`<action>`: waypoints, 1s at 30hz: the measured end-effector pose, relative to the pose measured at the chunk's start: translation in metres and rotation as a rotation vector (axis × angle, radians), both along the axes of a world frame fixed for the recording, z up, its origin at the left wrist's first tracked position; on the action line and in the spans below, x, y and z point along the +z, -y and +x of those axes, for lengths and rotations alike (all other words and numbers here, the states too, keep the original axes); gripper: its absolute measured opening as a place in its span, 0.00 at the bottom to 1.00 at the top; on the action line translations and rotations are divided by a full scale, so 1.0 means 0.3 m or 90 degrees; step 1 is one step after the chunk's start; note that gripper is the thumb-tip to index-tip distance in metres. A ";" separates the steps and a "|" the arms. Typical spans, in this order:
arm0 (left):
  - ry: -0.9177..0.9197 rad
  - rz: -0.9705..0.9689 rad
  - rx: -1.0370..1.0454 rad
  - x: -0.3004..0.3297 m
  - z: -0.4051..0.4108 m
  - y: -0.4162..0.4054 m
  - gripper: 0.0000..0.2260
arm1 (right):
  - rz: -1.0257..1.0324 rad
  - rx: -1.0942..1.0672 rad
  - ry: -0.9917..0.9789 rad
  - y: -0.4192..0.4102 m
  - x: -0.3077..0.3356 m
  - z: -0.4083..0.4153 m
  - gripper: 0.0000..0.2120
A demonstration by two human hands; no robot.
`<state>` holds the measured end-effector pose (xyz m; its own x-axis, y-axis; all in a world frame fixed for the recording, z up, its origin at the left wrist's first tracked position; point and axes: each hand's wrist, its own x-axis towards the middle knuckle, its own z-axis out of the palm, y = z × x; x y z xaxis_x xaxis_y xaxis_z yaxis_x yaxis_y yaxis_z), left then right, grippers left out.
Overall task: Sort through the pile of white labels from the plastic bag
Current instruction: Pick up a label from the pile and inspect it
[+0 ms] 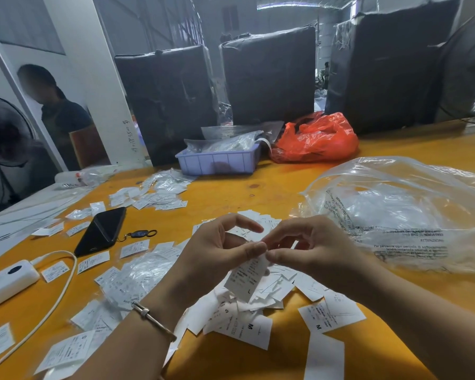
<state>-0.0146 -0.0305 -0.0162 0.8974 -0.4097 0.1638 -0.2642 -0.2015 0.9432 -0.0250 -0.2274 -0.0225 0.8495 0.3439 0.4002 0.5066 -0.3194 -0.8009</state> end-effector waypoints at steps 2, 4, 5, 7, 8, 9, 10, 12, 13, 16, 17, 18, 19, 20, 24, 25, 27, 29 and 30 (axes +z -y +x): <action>-0.008 -0.011 -0.004 0.002 -0.001 0.000 0.17 | 0.039 0.006 -0.025 0.001 0.006 -0.002 0.08; -0.015 -0.007 -0.007 0.000 0.001 -0.001 0.16 | 0.046 0.006 -0.016 0.005 0.010 -0.005 0.09; -0.017 -0.002 -0.010 -0.001 0.001 -0.001 0.15 | 0.044 0.006 -0.007 0.004 0.012 -0.007 0.09; -0.016 0.010 -0.020 0.000 0.002 -0.001 0.13 | 0.041 0.000 0.008 0.002 0.012 -0.009 0.08; -0.014 0.017 -0.021 0.001 0.002 0.000 0.13 | 0.042 -0.007 0.012 0.000 0.010 -0.007 0.08; -0.010 0.024 -0.018 0.001 0.003 0.000 0.13 | 0.044 -0.012 0.013 0.000 0.009 -0.006 0.08; 0.001 0.034 -0.012 -0.001 0.005 -0.001 0.11 | 0.046 -0.017 0.015 0.001 0.007 -0.003 0.08; 0.038 0.060 0.007 -0.004 0.012 -0.005 0.05 | 0.046 -0.029 0.016 0.005 0.001 0.005 0.07; 0.052 0.065 0.019 -0.004 0.016 -0.009 0.03 | 0.041 -0.038 0.014 0.007 -0.002 0.009 0.06; 0.069 0.076 0.077 0.012 0.031 -0.047 0.05 | 0.018 -0.082 0.007 0.024 -0.007 0.026 0.03; 0.079 0.088 0.114 0.022 0.036 -0.067 0.05 | 0.015 -0.114 0.017 0.035 -0.008 0.034 0.03; 0.097 0.109 0.167 0.029 0.046 -0.090 0.06 | 0.002 -0.169 0.048 0.049 -0.008 0.044 0.03; 0.119 0.142 0.233 0.033 0.059 -0.117 0.06 | -0.029 -0.241 0.100 0.067 -0.007 0.054 0.03; 0.137 0.188 0.299 0.036 0.072 -0.146 0.07 | -0.075 -0.322 0.164 0.086 -0.005 0.065 0.04; 0.085 0.444 0.391 0.033 0.118 -0.247 0.08 | -0.241 -0.555 0.234 0.154 -0.005 0.089 0.05; 0.063 0.490 0.392 0.029 0.124 -0.259 0.08 | -0.278 -0.577 0.207 0.168 -0.008 0.096 0.05; 0.030 0.538 0.394 0.024 0.132 -0.269 0.07 | -0.375 -0.593 0.146 0.189 -0.019 0.112 0.03; 0.008 0.561 0.391 0.021 0.134 -0.272 0.07 | -0.488 -0.607 0.074 0.196 -0.029 0.128 0.09; 0.005 0.581 0.389 0.020 0.135 -0.272 0.07 | -0.530 -0.614 0.045 0.199 -0.032 0.134 0.12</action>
<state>0.0258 0.0511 -0.0101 0.9906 0.1329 0.0318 0.1116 -0.9215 0.3719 0.0153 -0.2872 -0.0323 0.8798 -0.2294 0.4164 -0.1759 -0.9708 -0.1632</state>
